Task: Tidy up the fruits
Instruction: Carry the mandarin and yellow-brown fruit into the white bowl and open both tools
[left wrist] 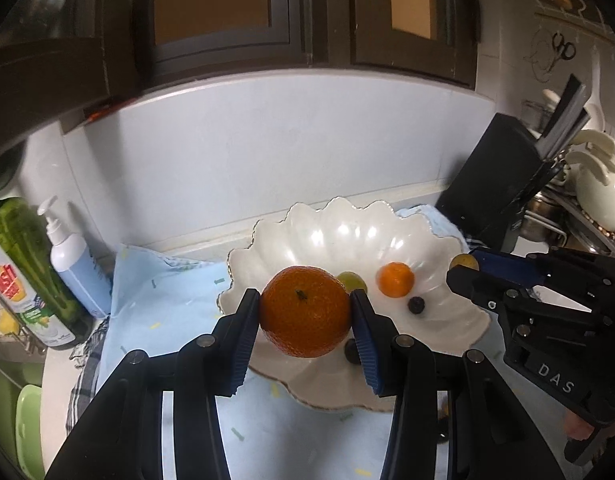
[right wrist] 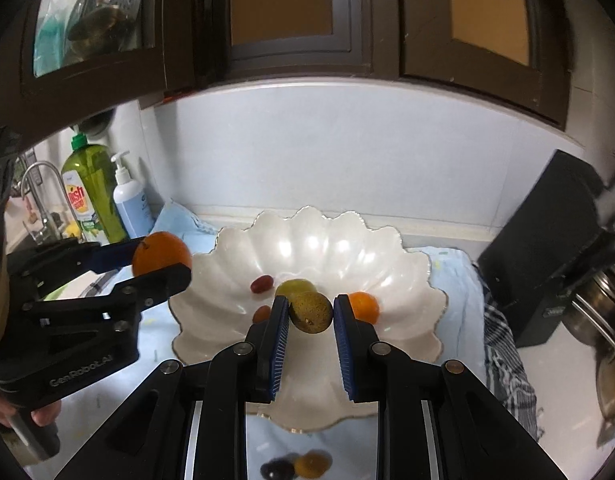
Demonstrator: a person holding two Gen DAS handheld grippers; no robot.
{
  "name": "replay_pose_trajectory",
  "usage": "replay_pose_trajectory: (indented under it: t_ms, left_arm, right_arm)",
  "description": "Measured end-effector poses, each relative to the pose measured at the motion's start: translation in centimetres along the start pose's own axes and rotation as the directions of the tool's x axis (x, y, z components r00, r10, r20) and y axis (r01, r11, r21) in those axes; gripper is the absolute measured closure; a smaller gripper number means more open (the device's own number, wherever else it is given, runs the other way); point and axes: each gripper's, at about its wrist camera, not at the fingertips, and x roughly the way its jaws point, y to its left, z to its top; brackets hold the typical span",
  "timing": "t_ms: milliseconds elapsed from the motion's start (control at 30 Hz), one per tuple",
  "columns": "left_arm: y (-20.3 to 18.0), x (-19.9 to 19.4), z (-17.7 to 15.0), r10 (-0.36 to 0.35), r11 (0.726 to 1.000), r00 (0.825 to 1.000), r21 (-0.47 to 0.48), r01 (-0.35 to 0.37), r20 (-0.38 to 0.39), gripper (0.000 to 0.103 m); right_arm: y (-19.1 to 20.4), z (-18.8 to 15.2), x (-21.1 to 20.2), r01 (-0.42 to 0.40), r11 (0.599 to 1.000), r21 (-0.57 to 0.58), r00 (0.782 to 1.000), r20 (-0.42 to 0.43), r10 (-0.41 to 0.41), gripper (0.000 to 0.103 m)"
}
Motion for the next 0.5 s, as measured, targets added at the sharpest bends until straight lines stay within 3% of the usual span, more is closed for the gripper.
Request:
replay_pose_trajectory:
  t_ms: [500]
  left_arm:
    - [0.8,7.8,-0.2,0.0,1.0,0.986,0.022,0.004,-0.169,0.058]
  right_arm:
    - [-1.2,-0.4,7.6,-0.024,1.0,0.0,0.984,-0.177,0.023,0.079]
